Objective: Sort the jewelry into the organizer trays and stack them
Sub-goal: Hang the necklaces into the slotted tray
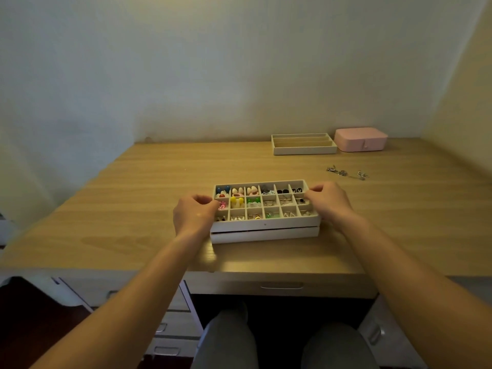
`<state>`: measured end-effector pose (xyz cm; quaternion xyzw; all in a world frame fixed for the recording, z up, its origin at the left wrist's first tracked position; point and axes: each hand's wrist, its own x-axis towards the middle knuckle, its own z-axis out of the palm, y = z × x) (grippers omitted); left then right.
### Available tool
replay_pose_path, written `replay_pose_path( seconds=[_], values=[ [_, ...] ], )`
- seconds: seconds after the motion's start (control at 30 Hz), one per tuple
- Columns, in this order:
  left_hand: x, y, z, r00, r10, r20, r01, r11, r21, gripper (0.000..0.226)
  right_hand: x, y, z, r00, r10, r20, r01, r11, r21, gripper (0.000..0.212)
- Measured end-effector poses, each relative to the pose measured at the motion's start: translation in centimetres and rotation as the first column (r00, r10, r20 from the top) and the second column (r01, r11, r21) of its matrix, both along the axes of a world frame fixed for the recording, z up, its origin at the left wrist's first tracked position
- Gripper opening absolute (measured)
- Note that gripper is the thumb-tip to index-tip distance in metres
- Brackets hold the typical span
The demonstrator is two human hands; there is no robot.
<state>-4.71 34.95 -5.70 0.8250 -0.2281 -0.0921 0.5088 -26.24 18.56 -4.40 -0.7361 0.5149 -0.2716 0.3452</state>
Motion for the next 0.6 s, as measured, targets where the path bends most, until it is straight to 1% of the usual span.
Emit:
replay_pose_path(
  seconds=[0.13,0.2,0.3,0.43,0.6],
  values=[
    [-0.08,0.19,-0.21,1.000,0.001,0.008,-0.001,1.000,-0.025,0.015,-0.29,0.21,-0.12,0.999,0.010,0.039,-0.010,1.000,0.004,0.012],
    [-0.14,0.25,-0.27,1.000,-0.003,0.018,0.003,1.000,-0.031,0.015,-0.29,0.32,-0.15,1.000,0.005,0.015,-0.005,1.000,0.001,0.021],
    [-0.34,0.41,-0.34,1.000,-0.009,0.025,0.010,0.999,-0.037,0.015,-0.17,0.47,-0.27,0.999,0.000,-0.046,-0.002,0.999,-0.037,0.025],
    [-0.61,0.69,-0.23,1.000,-0.011,0.014,0.012,0.998,-0.064,0.013,-0.14,0.25,-0.53,0.996,-0.027,-0.087,0.022,0.998,-0.062,0.026],
    [-0.94,1.01,-0.19,0.999,-0.032,0.020,0.033,0.999,-0.043,0.016,-0.31,0.47,-0.38,0.994,-0.038,-0.100,0.030,0.996,-0.085,0.027]
  ],
)
